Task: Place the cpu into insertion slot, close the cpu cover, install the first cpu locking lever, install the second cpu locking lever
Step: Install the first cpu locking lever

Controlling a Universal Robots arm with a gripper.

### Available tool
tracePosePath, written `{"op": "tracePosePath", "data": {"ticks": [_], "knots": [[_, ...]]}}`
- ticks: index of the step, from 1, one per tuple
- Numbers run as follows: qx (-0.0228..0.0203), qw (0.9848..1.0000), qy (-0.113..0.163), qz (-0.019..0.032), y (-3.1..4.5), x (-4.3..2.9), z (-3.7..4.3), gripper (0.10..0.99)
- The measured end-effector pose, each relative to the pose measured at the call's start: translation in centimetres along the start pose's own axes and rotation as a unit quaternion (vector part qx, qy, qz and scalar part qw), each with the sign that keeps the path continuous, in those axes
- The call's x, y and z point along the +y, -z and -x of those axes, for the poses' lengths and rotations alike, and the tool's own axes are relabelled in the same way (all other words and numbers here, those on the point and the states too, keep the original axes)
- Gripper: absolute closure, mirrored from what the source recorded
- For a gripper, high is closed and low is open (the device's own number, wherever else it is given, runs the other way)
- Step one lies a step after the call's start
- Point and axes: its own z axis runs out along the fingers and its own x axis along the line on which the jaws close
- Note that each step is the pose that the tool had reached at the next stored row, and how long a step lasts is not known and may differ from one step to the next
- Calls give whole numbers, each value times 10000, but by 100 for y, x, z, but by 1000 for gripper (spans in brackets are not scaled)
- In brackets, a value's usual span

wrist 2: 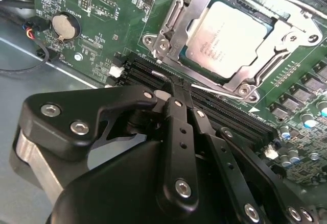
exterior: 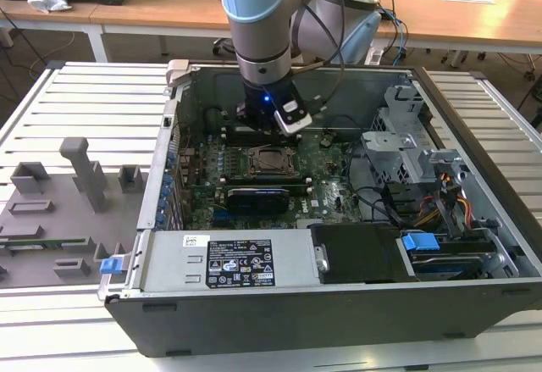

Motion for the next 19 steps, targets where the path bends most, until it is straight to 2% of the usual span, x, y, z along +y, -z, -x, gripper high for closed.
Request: {"op": "tracePosePath", "data": {"ticks": [3, 6, 8, 9, 12, 19], "knots": [[-14, 10000, -57, -12, -7, 19, -9, 980], [-37, 9999, -131, -70, -20, 16, -11, 980], [-93, 9992, -327, -190, -66, 5, -18, 980], [-109, 9990, -385, -220, -85, 1, -21, 980], [-109, 9990, -386, -220, -84, 1, -22, 980], [-109, 9990, -386, -219, 50, 33, 1, 980]]}}
